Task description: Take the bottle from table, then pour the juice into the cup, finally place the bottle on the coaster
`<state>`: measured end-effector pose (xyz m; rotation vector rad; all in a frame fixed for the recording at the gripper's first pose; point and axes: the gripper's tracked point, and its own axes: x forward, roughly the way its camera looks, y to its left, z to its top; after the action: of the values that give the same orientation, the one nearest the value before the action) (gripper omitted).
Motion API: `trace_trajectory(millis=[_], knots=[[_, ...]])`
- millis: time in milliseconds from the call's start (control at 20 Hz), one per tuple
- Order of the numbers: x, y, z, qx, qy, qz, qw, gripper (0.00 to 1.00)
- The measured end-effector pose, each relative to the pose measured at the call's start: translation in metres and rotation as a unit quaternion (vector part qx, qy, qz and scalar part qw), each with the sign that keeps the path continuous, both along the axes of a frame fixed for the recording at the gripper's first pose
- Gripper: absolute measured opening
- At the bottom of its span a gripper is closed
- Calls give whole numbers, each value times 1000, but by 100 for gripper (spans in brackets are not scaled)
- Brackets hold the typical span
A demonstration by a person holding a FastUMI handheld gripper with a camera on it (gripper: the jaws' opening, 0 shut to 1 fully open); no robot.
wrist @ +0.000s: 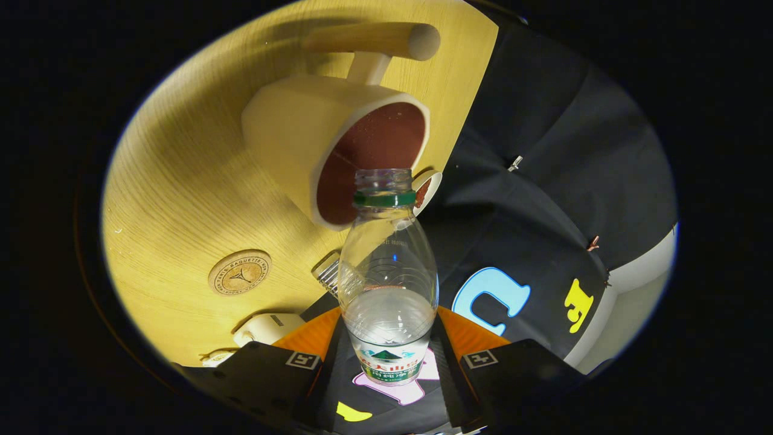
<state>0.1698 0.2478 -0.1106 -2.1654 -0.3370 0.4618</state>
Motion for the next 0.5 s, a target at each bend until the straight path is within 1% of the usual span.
trace_trajectory(millis=[300, 400, 500], knots=[[-5, -4, -2, 11, 3, -7, 1000, 70], [-5, -8, -4, 29, 10, -17, 999, 71], [-9, -15, -5, 60, 23, -28, 998, 70]])
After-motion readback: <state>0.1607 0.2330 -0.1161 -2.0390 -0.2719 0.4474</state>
